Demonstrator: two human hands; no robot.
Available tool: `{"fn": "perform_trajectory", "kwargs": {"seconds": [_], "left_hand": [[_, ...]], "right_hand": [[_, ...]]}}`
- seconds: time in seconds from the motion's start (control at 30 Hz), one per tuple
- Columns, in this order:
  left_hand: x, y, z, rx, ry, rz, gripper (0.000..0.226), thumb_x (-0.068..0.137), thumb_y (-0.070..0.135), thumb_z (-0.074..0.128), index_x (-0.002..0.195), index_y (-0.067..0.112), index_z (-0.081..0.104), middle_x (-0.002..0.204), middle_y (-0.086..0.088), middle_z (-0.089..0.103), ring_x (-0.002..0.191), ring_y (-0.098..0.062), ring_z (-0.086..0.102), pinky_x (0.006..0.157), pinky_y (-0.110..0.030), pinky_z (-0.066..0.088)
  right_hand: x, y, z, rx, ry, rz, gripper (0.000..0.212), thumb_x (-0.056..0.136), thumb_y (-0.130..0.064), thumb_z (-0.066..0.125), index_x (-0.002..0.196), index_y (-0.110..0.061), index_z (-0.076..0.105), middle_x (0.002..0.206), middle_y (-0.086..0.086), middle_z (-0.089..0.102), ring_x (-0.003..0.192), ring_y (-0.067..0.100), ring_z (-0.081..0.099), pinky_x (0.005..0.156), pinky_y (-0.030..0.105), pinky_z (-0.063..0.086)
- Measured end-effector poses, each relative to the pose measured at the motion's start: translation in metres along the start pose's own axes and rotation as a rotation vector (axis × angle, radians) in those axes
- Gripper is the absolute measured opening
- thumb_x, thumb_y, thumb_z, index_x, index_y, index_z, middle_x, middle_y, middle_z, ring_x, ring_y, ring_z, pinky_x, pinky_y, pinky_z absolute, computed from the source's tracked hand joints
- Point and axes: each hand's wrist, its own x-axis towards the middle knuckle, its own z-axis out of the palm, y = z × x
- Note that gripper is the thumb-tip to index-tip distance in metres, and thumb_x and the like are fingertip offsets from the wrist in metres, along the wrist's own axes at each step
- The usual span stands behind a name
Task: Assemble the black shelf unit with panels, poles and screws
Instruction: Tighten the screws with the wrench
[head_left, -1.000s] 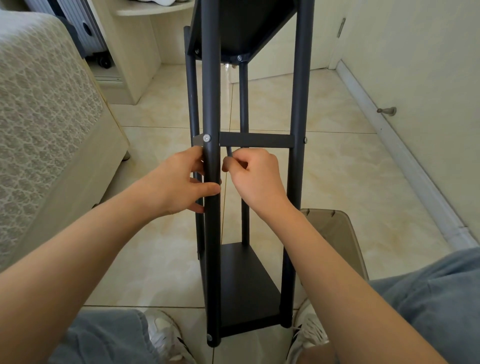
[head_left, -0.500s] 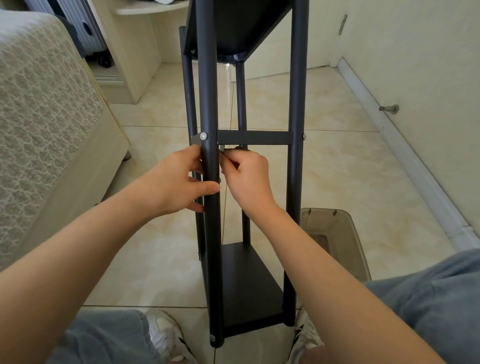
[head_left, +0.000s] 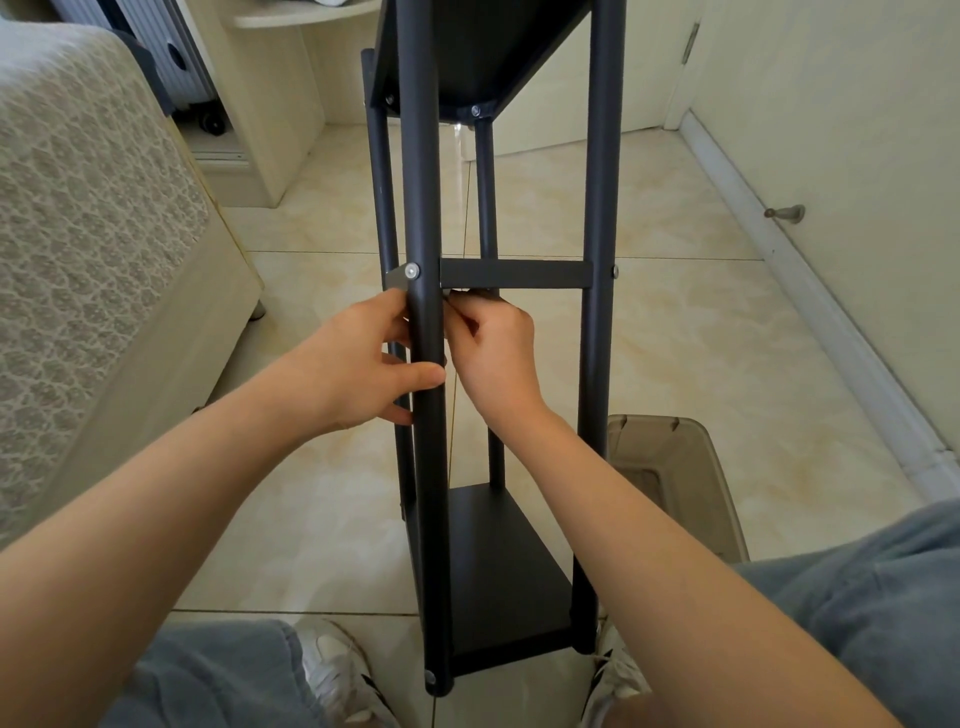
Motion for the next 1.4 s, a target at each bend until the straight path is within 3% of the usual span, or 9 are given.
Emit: {"fn": "perform_trajectory", "kwargs": {"seconds": [0.27, 0.4, 0.5, 0.63, 0.87, 1.07, 1.2, 1.3, 1.4], "left_hand": [[-0.002, 0.002, 0.001, 0.048, 0.003, -0.005, 0.042, 0.091, 0.009, 0.068, 0.126, 0.020, 0.049, 0.127, -0.005, 0.060, 0.101, -0.025, 0.070, 0.075, -0.046, 0.063], [-0.004, 0.004, 0.001, 0.061, -0.003, -0.019, 0.046, 0.092, 0.008, 0.068, 0.133, 0.015, 0.047, 0.131, -0.009, 0.059, 0.107, -0.031, 0.067, 0.079, -0.051, 0.062], [-0.006, 0.004, 0.000, 0.067, -0.013, -0.023, 0.049, 0.092, 0.008, 0.067, 0.135, 0.015, 0.046, 0.131, -0.009, 0.059, 0.107, -0.032, 0.067, 0.081, -0.051, 0.061], [-0.009, 0.004, -0.001, 0.083, -0.022, -0.024, 0.050, 0.092, 0.009, 0.067, 0.137, 0.017, 0.045, 0.130, -0.009, 0.059, 0.104, -0.032, 0.069, 0.080, -0.051, 0.061], [-0.009, 0.002, 0.001, 0.086, -0.019, -0.028, 0.055, 0.092, 0.009, 0.069, 0.139, 0.020, 0.042, 0.130, -0.008, 0.059, 0.105, -0.031, 0.068, 0.079, -0.050, 0.062], [-0.006, 0.000, 0.002, 0.096, -0.026, -0.034, 0.050, 0.091, 0.010, 0.069, 0.131, 0.024, 0.043, 0.129, -0.006, 0.060, 0.104, -0.029, 0.069, 0.074, -0.044, 0.063], [-0.005, 0.000, 0.002, 0.094, -0.024, -0.039, 0.050, 0.091, 0.010, 0.069, 0.132, 0.023, 0.043, 0.129, -0.006, 0.060, 0.103, -0.028, 0.069, 0.073, -0.043, 0.063], [-0.004, 0.000, 0.003, 0.095, -0.022, -0.035, 0.051, 0.091, 0.010, 0.069, 0.134, 0.022, 0.043, 0.129, -0.006, 0.060, 0.103, -0.028, 0.069, 0.074, -0.043, 0.063], [-0.004, -0.001, 0.004, 0.085, -0.025, -0.031, 0.053, 0.091, 0.009, 0.069, 0.136, 0.022, 0.043, 0.128, -0.006, 0.060, 0.103, -0.028, 0.069, 0.076, -0.046, 0.063]], "right_hand": [[-0.015, 0.006, -0.013, -0.126, -0.125, 0.037, 0.022, 0.097, -0.020, 0.058, 0.083, -0.010, 0.072, 0.061, -0.016, 0.051, 0.060, 0.004, 0.053, 0.061, 0.017, 0.040], [-0.017, 0.001, -0.038, -0.302, -0.346, 0.154, 0.021, 0.097, -0.022, 0.057, 0.093, -0.011, 0.075, 0.077, -0.005, 0.065, 0.066, 0.008, 0.060, 0.064, 0.021, 0.045], [-0.013, -0.013, -0.067, -0.497, -0.455, 0.172, 0.020, 0.094, -0.022, 0.059, 0.079, -0.014, 0.071, 0.067, -0.004, 0.060, 0.061, 0.010, 0.060, 0.056, 0.024, 0.045], [-0.004, -0.044, -0.114, -0.575, -0.490, 0.169, 0.029, 0.091, -0.021, 0.062, 0.063, -0.020, 0.067, 0.055, -0.006, 0.054, 0.046, 0.001, 0.053, 0.045, 0.011, 0.033], [0.018, -0.059, -0.156, -0.326, -0.402, 0.292, 0.012, 0.085, -0.019, 0.070, 0.076, -0.014, 0.077, 0.069, -0.004, 0.057, 0.066, 0.008, 0.049, 0.058, 0.022, 0.032], [0.041, -0.046, -0.159, -0.091, -0.245, 0.504, 0.012, 0.085, -0.018, 0.069, 0.086, -0.011, 0.078, 0.102, -0.003, 0.064, 0.085, 0.015, 0.051, 0.068, 0.025, 0.043], [0.050, -0.046, -0.152, 0.086, -0.207, 0.478, 0.017, 0.092, -0.018, 0.063, 0.083, -0.013, 0.077, 0.112, 0.002, 0.068, 0.105, 0.020, 0.059, 0.086, 0.033, 0.050], [0.056, -0.049, -0.146, 0.228, -0.211, 0.467, 0.030, 0.094, -0.018, 0.060, 0.069, -0.020, 0.074, 0.115, 0.007, 0.068, 0.105, 0.020, 0.058, 0.088, 0.039, 0.050], [0.062, -0.050, -0.139, 0.268, -0.190, 0.473, 0.023, 0.094, -0.020, 0.060, 0.076, -0.018, 0.075, 0.118, 0.004, 0.064, 0.109, 0.020, 0.059, 0.097, 0.043, 0.048]]}}
